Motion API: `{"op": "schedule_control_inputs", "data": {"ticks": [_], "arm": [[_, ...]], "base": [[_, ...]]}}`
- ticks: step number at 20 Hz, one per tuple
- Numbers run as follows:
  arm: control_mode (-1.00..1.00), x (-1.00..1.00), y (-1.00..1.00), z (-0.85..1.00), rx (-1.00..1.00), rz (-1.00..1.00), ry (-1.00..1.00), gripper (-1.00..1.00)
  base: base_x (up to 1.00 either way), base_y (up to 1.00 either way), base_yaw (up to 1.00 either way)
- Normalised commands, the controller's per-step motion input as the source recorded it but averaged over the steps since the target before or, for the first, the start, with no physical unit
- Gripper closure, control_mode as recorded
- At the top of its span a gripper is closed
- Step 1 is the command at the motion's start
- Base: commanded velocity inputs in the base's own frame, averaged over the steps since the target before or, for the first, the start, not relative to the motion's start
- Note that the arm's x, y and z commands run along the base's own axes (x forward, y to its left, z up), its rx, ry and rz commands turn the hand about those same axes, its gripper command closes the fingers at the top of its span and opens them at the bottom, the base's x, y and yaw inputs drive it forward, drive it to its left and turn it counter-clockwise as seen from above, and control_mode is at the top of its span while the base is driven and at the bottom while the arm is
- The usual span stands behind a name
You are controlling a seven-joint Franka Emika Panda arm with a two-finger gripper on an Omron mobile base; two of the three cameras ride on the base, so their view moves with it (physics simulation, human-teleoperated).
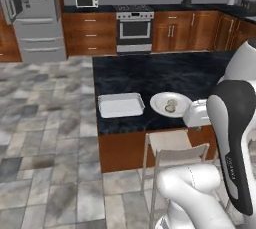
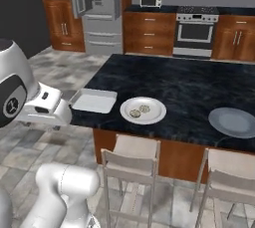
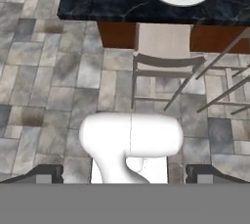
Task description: Place two dumplings into each of the tupperware containers and then place the containers in the fridge.
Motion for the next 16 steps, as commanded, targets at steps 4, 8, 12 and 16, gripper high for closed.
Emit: {"op": "schedule_control_inputs", "data": {"ticks": [4,8,12,16], "arm": [[1.00,0.00,0.00,0.00,0.00,0.00,0.00,-1.00],[1.00,0.00,0.00,0.00,0.00,0.00,0.00,-1.00],[1.00,0.00,0.00,0.00,0.00,0.00,0.00,-1.00],[1.00,0.00,0.00,0.00,0.00,0.00,0.00,-1.00]], "base": [[0.33,-0.75,-0.01],[0.44,-0.22,-0.09],[0.29,0.33,-0.15],[0.24,0.42,-0.05]]}}
